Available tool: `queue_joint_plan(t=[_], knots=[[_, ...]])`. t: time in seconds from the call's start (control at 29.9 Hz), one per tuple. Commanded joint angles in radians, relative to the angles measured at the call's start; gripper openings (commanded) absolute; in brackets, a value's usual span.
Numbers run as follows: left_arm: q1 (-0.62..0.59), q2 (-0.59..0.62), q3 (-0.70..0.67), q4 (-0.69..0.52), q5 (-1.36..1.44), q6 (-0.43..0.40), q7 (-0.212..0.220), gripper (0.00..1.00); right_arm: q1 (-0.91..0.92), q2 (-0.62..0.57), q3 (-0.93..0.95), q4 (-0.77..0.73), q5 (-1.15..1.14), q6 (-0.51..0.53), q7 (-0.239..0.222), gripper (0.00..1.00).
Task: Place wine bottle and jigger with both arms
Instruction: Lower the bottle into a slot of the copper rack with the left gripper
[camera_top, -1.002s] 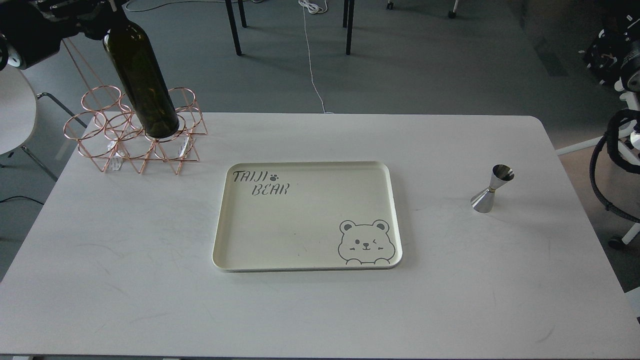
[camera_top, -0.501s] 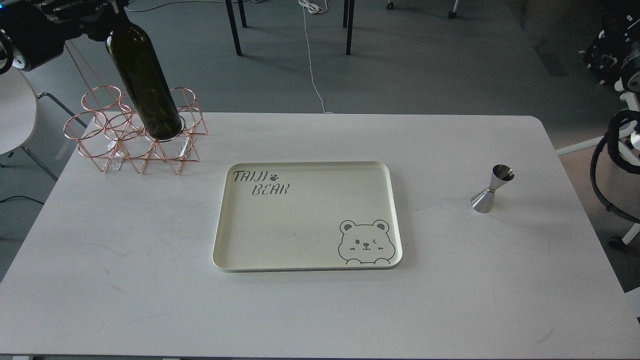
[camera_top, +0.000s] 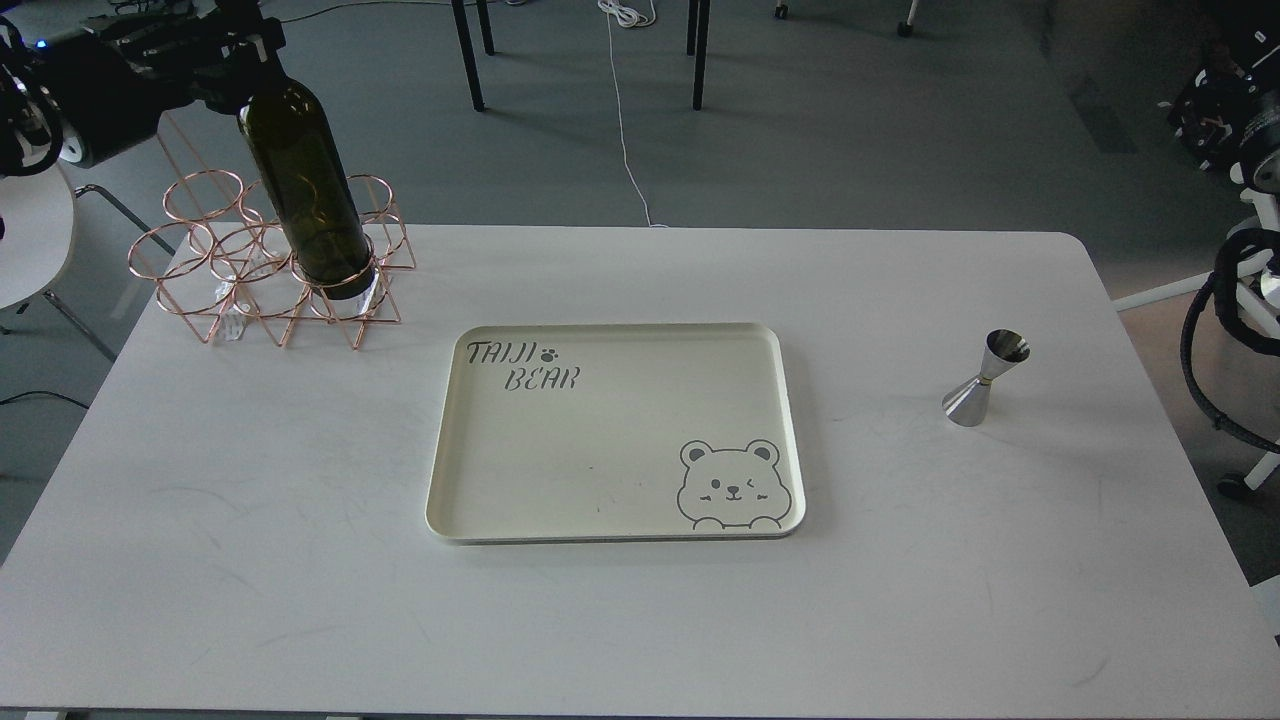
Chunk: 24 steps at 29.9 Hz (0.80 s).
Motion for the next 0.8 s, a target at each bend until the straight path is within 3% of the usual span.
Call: queue_joint_plan(t=[0.0,0.77], knots=[[0.011,-0.008,0.002,0.000,-0.014,0.001,0.000,0.12,0.001,0.000,0.000,0.000,-0.003,0.000,0.000,0.96],[0.044,-0.019,0.002,0.012,-0.023,0.061,0.000,0.24,-0.001,0.000,0.000,0.000,-0.003,0.000,0.000,0.97]])
